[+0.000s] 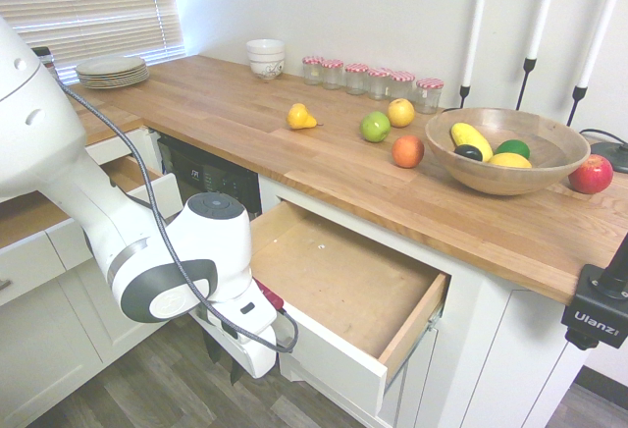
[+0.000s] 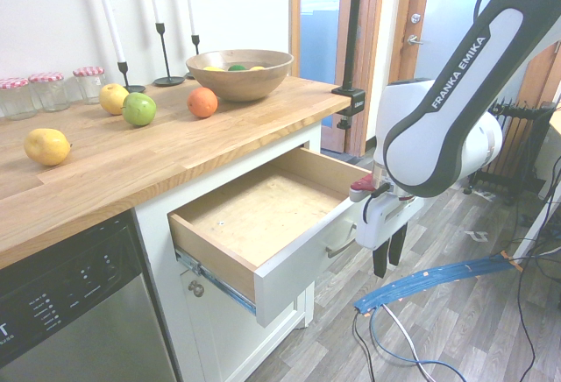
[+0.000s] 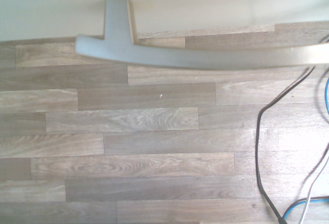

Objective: Close the drawer

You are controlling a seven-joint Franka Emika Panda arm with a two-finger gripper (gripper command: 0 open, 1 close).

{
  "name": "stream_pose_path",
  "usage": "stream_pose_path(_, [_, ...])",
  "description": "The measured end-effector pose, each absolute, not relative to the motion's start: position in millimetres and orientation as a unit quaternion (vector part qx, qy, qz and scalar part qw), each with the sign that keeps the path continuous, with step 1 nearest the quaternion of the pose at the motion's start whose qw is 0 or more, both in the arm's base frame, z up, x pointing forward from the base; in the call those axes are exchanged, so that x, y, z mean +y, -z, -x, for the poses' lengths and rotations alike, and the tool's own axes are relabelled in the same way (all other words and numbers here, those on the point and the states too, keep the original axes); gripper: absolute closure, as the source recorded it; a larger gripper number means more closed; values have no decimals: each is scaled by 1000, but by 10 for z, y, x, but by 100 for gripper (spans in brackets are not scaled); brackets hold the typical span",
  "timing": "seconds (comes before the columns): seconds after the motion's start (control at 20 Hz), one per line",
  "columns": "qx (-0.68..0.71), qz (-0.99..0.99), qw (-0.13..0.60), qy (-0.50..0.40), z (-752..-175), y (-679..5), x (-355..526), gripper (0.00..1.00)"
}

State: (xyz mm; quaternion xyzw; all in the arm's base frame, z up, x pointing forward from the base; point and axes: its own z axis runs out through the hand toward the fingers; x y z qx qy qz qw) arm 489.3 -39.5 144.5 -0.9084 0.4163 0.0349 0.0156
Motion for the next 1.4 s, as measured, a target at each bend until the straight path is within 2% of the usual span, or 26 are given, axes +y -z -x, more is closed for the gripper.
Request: stream_pose_path(1.4, [402,916,7,-15,-5122,-1542,-570,100])
